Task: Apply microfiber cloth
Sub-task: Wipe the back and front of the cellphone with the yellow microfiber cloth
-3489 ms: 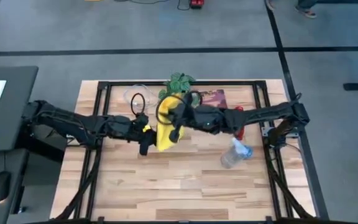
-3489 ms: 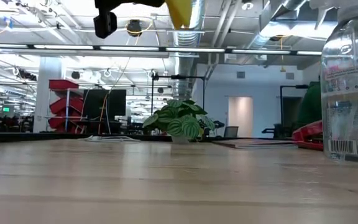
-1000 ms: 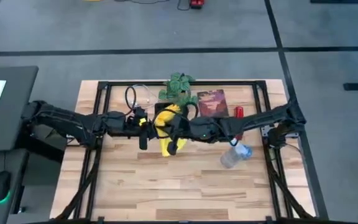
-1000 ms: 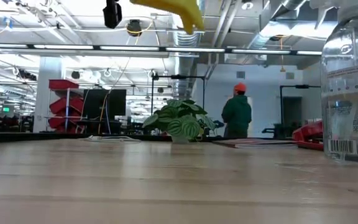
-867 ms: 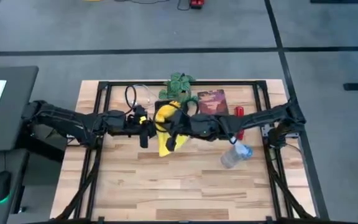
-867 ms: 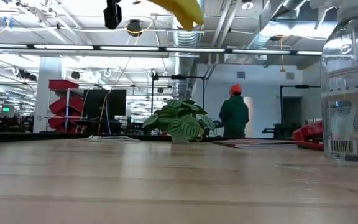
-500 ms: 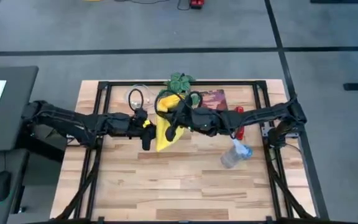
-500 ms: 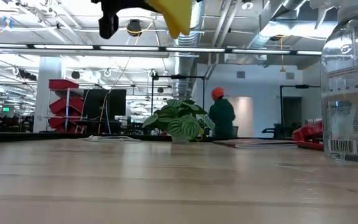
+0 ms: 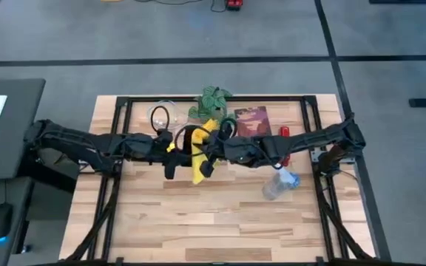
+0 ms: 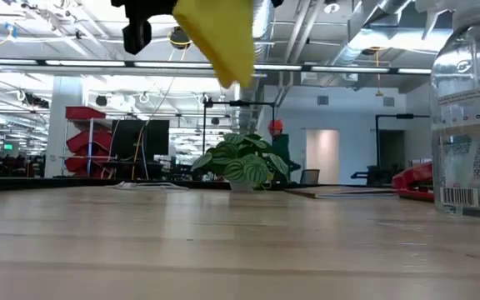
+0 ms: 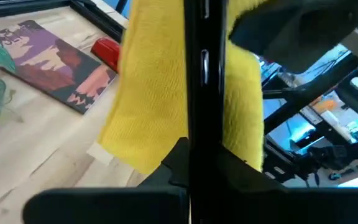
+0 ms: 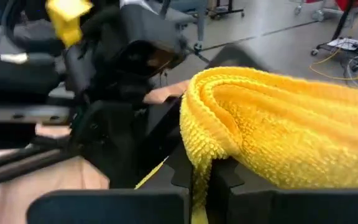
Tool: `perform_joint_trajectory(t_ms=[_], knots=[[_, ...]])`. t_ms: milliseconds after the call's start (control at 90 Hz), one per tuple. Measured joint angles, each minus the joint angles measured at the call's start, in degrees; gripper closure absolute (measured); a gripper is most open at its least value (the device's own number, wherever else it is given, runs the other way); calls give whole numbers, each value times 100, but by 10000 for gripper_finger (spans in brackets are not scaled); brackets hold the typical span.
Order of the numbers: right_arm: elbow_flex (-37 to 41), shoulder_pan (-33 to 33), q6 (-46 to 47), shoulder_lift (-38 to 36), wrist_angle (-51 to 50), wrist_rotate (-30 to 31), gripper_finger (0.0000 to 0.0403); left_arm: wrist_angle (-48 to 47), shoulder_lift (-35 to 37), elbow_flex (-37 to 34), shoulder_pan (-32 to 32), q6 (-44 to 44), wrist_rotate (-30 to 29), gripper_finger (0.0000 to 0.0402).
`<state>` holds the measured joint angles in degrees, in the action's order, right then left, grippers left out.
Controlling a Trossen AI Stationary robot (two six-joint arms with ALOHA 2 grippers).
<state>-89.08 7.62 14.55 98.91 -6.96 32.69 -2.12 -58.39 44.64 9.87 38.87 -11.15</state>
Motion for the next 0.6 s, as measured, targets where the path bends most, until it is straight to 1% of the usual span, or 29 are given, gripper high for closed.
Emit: perform_joint_trajectory(t_ms=[100,211,322,444,600], knots=[[1,-2,4,-3,145,11,403,123,-4,0,4,1,34,398],[-8,45,4,-26,76,-39,403,321,-7,0,4,-2,79,398],[-26,124,46,-37,-98,-353,403,361,67,-4,9,-15,225,398],[-21,209,44,-27,-252,-928,403,436,157,-4,13,-82,253,398],[-13,269,0,-20,-222,-990,403,615,184,-4,13,-31,271,398]])
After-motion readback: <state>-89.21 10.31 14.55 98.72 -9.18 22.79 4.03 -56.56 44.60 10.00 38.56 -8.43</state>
